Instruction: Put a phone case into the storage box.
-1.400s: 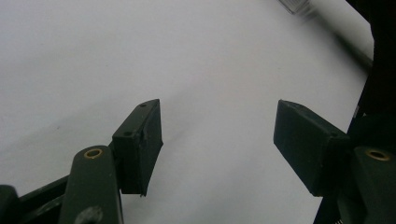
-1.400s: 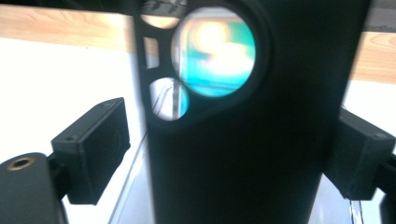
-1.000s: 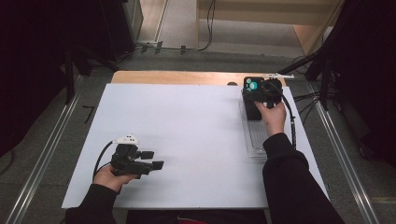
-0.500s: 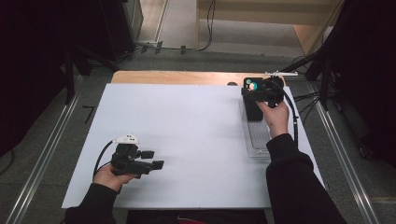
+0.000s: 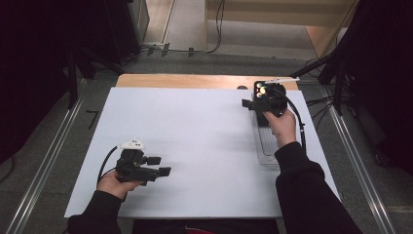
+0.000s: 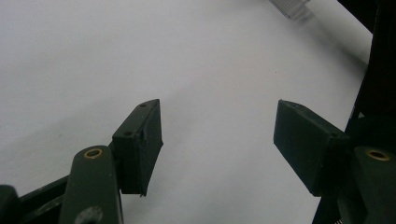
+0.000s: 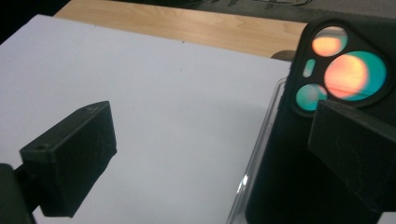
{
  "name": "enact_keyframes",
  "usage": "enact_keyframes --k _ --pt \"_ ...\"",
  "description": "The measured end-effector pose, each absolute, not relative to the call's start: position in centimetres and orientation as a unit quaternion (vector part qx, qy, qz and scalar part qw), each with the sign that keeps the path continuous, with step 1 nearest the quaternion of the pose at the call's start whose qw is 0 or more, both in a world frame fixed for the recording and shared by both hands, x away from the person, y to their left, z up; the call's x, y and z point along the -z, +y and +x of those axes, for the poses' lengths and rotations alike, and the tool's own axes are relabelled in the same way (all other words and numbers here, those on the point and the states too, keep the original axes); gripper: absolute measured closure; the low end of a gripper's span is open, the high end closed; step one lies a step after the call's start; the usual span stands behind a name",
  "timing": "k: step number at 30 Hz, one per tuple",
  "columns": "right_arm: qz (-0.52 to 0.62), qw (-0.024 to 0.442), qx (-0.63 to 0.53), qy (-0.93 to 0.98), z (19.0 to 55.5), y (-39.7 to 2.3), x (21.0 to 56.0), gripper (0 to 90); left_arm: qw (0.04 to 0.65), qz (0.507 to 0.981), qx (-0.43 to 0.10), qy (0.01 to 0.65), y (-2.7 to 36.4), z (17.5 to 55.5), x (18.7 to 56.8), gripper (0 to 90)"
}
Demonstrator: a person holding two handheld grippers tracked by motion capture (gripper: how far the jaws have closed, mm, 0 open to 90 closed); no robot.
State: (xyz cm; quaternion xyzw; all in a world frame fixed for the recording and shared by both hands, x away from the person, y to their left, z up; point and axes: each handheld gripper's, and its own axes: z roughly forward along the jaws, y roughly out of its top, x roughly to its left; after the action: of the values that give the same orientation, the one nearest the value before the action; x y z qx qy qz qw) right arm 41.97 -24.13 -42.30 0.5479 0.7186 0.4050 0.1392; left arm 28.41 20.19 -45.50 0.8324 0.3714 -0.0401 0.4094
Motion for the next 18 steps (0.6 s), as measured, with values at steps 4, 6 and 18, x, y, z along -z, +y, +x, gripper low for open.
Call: enact_keyframes --k 4,6,18 --pt "0.555 0.120 -0.404 0.717 41.8 -23.4 42.6 5.2 0.411 0.832 0.041 0.371 20.2 28.4 45.5 32.5" --pt "0.549 0.115 -0.400 0.725 41.6 -22.9 42.7 5.2 0.411 0.832 0.041 0.371 20.3 28.4 45.5 32.5" --pt "0.516 0.071 -0.378 0.765 39.4 -20.6 42.7 14.9 0.411 0.832 0.044 0.370 20.3 28.4 45.4 32.5"
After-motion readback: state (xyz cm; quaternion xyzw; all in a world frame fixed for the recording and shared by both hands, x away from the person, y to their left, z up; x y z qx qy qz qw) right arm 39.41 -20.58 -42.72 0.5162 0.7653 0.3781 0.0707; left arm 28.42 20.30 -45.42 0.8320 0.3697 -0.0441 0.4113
